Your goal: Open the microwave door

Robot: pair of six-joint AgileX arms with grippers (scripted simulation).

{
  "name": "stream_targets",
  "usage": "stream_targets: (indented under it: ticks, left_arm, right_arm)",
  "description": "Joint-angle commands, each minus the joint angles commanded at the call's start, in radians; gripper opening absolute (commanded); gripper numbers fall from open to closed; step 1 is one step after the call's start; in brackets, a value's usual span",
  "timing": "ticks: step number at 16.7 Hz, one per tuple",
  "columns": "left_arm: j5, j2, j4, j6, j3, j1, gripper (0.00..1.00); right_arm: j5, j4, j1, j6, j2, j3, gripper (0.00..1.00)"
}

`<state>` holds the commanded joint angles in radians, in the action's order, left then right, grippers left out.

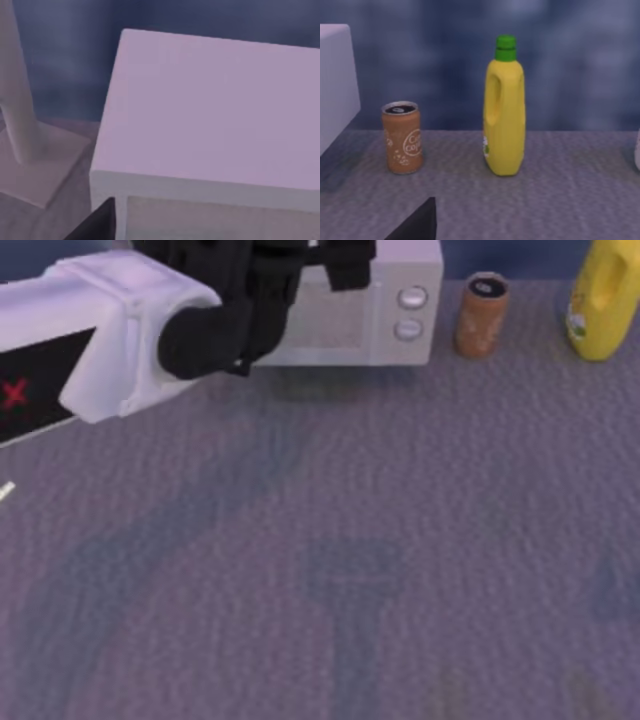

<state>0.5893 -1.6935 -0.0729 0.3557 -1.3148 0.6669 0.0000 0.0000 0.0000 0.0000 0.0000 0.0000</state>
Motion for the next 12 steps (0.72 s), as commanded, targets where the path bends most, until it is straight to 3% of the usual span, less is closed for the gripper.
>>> stream_targets:
  ticks: [6,12]
  left_arm:
    - [0.12,-0.333,-0.037,0.059,-0.241,0.132,1.0]
    - [0.134,-0.367,-0.043,0.064,-0.264,0.146,1.0]
  right_arm:
    - [0.0,0.0,0.0,0.0,0.0,0.0,1.0]
    - [0.0,0.0,0.0,0.0,0.0,0.0,1.0]
